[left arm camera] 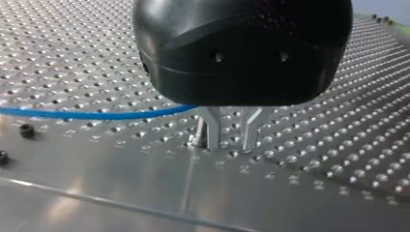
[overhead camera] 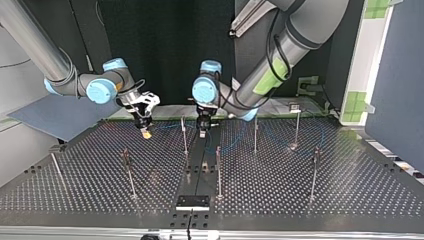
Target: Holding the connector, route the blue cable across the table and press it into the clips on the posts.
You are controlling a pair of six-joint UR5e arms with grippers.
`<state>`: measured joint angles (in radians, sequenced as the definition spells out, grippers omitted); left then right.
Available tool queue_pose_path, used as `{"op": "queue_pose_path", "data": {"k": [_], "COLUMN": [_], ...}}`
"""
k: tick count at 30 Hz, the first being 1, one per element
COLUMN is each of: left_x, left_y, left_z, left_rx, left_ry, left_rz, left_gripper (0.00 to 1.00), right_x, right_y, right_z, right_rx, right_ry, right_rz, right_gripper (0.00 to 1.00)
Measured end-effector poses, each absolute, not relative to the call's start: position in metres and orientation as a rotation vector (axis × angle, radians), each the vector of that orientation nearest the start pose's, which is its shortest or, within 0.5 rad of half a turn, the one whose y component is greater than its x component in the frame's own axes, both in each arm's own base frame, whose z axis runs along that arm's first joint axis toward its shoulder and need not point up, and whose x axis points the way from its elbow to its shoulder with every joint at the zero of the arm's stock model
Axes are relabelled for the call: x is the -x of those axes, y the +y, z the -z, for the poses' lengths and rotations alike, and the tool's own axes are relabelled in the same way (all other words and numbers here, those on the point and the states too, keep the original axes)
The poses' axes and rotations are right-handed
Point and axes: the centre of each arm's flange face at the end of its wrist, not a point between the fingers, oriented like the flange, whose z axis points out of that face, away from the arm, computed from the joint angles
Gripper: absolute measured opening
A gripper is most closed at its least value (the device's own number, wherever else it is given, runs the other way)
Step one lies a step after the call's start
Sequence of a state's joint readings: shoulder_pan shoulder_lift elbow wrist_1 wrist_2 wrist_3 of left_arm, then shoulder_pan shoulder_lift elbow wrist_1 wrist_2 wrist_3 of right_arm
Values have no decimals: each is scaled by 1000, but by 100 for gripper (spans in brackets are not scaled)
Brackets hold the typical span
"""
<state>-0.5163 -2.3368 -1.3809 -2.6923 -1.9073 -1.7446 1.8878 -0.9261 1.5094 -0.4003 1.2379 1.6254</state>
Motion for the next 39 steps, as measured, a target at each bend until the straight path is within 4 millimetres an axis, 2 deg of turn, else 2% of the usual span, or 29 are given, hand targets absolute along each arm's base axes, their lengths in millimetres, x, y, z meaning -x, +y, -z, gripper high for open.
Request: {"op": "queue_pose_path", "data": {"k": [2,3,4,13,20,27,39], "left_x": [-559,-557,-555,-537,-499,-462,-413], "left_y": [-437,-438,-439,-442,-456,-482,-523], "left_z": [-144,-143,-143,-139,-152,-165,-175], "left_rx": [-46,-53,-60,-108,-116,-112,-108], "left_ry": [1709,1717,1723,1791,1796,1775,1722], "left_rz": [227,223,218,153,140,145,165], "left_gripper": [94,94,100,100,100,100,100], "right_x": [-362,-361,-361,-350,-340,-336,-324], "right_y": [-573,-573,-574,-579,-583,-585,-592], "right_z": [-171,-171,-171,-170,-169,-169,-169], "right_rx": [-1814,-1814,-1814,-1811,-1813,-1813,-1812], "right_ry": [-1026,-1026,-1027,-1040,-1043,-1042,-1042], "right_rz": [-1612,-1612,-1611,-1594,-1569,-1558,-1566], "right_gripper": [0,0,0,0,0,0,0]}}
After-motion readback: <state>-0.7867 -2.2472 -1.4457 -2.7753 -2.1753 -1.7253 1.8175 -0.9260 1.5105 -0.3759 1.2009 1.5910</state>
